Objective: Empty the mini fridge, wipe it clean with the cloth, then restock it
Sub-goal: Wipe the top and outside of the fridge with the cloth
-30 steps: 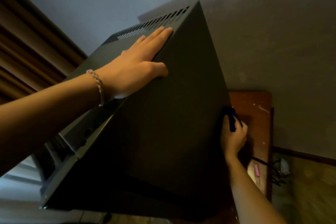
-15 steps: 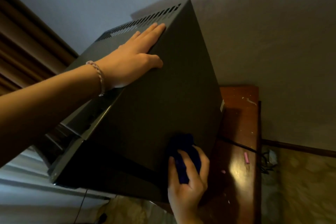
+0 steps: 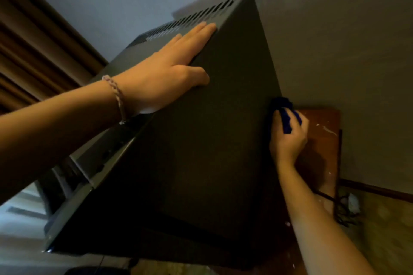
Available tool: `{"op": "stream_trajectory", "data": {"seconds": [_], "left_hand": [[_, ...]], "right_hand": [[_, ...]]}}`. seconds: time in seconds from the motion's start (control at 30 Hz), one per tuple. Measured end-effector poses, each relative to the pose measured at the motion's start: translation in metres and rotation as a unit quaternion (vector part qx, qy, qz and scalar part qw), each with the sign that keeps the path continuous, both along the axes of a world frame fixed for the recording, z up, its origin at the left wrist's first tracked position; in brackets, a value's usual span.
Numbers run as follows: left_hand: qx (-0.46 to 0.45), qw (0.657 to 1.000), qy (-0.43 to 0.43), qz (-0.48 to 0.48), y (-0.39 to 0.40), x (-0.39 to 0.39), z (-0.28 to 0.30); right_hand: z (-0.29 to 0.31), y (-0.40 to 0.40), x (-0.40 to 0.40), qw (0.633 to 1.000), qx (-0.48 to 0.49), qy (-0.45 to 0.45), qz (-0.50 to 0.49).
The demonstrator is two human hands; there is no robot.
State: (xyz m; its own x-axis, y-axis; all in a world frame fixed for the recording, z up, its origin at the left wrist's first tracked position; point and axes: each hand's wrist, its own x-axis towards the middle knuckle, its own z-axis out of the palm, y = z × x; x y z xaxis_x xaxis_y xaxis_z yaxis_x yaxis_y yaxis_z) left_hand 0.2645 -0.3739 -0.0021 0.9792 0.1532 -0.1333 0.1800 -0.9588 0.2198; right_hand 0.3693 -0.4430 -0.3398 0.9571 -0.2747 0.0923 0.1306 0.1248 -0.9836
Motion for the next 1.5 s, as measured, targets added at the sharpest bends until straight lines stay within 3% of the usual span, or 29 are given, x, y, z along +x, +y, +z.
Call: {"op": "stream_trajectory", "data": {"seconds": [0.1,0.2,0.4,0.5,0.73,0.87,1.0,1.07,1.23,1.5], "left_hand": [[-0.006,1.000,-0.005,0.004,-0.001,0.000,-0.001],[-0.022,1.000,-0.012,0.005,0.000,0.001,-0.002],[-0.018,1.000,-0.015,0.008,0.002,0.003,-0.002],[-0.020,1.000,-0.018,0.007,0.001,0.002,-0.002],[-0.008,1.000,-0.025,-0.005,0.001,0.000,-0.002],[-0.026,0.999,-0.030,-0.010,0.004,0.000,-0.002],[-0.036,0.999,-0.026,-0.016,0.011,-0.001,-0.002],[-0.044,0.998,-0.016,-0.035,0.012,-0.006,0.000],[0.018,0.993,-0.005,-0.113,0.029,-0.032,0.000],[0.033,0.984,-0.010,-0.173,0.084,-0.102,0.002]], "right_hand": [[-0.024,-0.008,0.033,0.996,0.042,0.073,0.030],[-0.047,-0.014,0.044,0.990,-0.009,0.126,0.064],[-0.077,-0.015,0.026,0.975,0.009,0.212,0.070],[-0.081,-0.021,-0.007,0.974,-0.057,0.195,0.096],[-0.073,-0.016,-0.096,0.982,-0.025,0.164,0.089],[-0.084,-0.014,-0.147,0.982,-0.085,0.135,0.099],[-0.074,-0.012,-0.188,0.980,-0.008,0.182,0.082],[-0.069,-0.012,-0.214,0.980,-0.043,0.167,0.104],[-0.053,0.002,-0.278,0.982,-0.023,0.186,0.034],[0.026,0.014,-0.313,0.992,0.045,0.114,-0.032]]}}
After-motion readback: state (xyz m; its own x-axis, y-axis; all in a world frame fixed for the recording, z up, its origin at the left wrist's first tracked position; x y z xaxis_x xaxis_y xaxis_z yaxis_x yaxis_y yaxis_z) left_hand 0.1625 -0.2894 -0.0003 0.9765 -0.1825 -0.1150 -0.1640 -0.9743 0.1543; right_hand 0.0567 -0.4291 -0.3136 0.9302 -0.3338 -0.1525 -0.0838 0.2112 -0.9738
